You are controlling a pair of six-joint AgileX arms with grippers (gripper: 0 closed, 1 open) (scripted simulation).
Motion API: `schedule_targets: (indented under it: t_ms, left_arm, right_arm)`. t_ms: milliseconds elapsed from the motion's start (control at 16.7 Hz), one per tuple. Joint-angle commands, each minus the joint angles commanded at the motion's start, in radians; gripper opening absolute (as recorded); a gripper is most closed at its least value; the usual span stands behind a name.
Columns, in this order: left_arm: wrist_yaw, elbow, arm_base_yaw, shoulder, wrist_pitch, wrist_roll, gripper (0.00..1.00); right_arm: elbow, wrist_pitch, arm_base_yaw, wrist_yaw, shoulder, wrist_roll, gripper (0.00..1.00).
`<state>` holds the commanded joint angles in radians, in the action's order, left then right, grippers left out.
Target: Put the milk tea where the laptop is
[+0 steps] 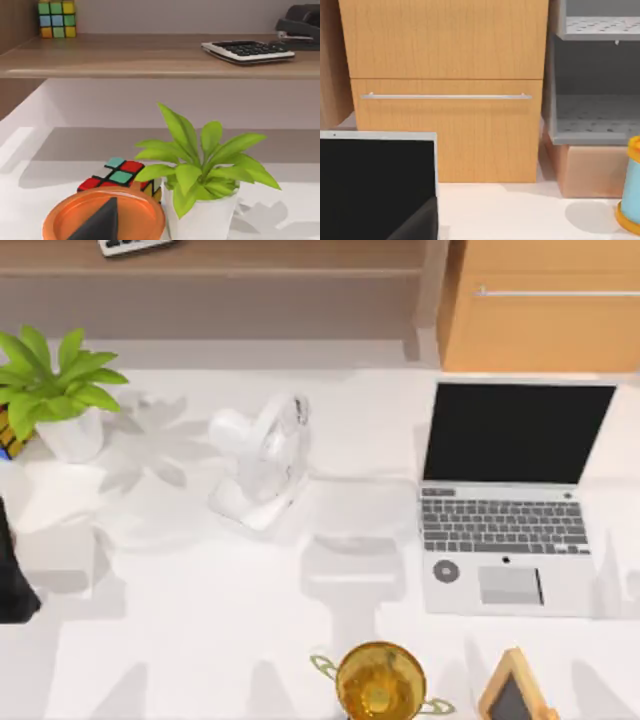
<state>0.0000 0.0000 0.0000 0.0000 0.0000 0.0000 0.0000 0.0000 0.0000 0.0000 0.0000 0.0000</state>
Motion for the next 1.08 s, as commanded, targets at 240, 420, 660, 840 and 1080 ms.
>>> schedule_targets:
  t_ms: [240, 420, 660, 840, 1080]
  left_arm:
    - [0.000, 0.000, 0.000, 0.000, 0.000, 0.000, 1.00]
    - [0.000, 0.000, 0.000, 0.000, 0.000, 0.000, 1.00]
    - [0.000, 0.000, 0.000, 0.000, 0.000, 0.000, 1.00]
    - [0.000, 0.000, 0.000, 0.000, 0.000, 0.000, 1.00]
    - [0.000, 0.000, 0.000, 0.000, 0.000, 0.000, 1.00]
  right_arm:
    - [0.004, 0.023, -0.017, -0.016, 0.031, -0.004, 1.00]
    - [0.019, 0.114, -0.082, -0.077, 0.152, -0.019, 1.00]
    - [0.051, 0.319, -0.219, -0.206, 0.438, -0.051, 1.00]
    - [0.080, 0.495, -0.341, -0.319, 0.686, -0.078, 1.00]
    - [0.118, 0.733, -0.504, -0.472, 1.015, -0.116, 1.00]
